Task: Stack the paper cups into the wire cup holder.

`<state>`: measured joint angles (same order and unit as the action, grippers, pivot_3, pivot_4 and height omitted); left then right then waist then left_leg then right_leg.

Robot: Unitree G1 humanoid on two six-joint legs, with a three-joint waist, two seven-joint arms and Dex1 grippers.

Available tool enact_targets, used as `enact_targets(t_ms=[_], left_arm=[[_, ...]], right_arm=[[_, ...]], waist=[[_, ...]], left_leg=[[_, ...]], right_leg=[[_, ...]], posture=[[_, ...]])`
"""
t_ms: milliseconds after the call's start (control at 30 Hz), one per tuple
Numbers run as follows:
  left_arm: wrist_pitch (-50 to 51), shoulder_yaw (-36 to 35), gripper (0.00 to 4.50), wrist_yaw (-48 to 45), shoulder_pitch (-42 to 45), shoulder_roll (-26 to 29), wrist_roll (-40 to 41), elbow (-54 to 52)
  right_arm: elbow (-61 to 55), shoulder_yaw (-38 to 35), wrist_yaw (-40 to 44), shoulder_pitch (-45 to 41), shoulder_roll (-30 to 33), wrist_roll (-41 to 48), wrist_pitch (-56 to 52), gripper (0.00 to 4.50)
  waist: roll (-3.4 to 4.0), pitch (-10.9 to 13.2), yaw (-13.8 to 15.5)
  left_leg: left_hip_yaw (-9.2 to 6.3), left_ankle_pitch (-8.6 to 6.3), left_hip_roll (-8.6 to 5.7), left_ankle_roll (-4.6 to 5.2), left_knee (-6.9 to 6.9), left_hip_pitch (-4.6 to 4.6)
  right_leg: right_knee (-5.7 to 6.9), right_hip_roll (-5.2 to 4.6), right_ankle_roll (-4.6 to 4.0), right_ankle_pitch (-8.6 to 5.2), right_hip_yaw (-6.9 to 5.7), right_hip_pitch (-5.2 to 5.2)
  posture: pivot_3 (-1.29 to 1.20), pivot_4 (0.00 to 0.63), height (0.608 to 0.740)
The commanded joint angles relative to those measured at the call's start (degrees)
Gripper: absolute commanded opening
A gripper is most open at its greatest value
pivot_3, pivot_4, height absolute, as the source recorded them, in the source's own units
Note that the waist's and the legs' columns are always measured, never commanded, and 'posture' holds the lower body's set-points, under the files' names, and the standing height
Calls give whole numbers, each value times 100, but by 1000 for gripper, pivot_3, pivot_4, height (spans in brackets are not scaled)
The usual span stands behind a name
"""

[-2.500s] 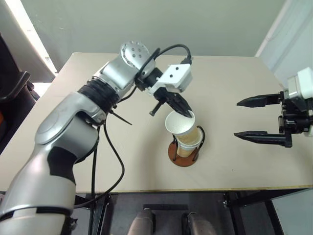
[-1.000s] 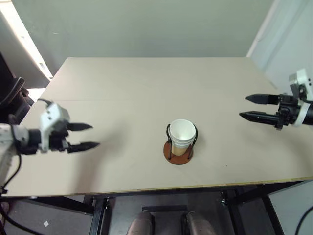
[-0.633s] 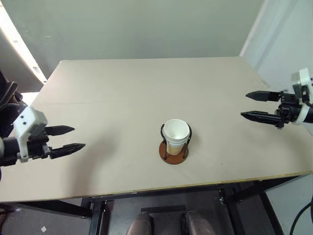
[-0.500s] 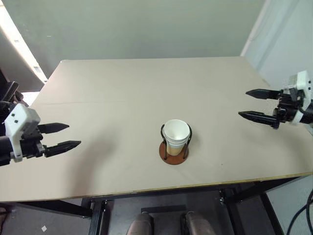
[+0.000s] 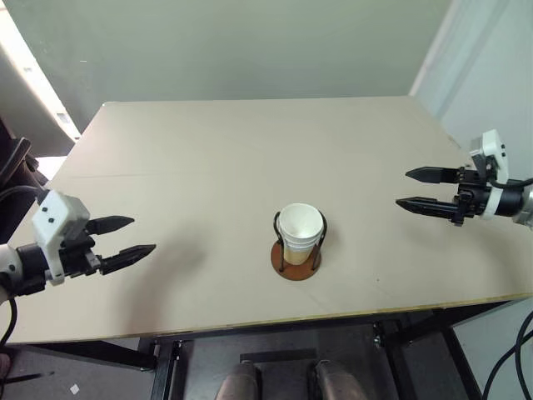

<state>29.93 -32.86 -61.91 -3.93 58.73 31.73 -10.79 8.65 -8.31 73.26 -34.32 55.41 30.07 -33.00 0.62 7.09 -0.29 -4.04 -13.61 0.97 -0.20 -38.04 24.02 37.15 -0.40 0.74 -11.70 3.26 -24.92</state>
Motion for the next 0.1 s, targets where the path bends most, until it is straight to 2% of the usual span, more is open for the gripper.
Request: enact_targets(t_ms=[33,100], left_arm=[[83,-256,3937,93,-108,-41,63,-213],[97,-276,3937,123,-152,-48,45,-234]], right_arm=[[-87,-82,40,-149,90,49,-50,4500],[-88,-68,51,-168,83,40,-64,4500]], waist=[[0,0,-1],[0,0,-2]], left_leg=[[0,0,0,0,0,0],[0,0,0,-1,0,-1]], right_leg=[[0,0,0,0,0,0],[0,0,0,0,0,0]], posture=[[0,150,740],[0,150,740]])
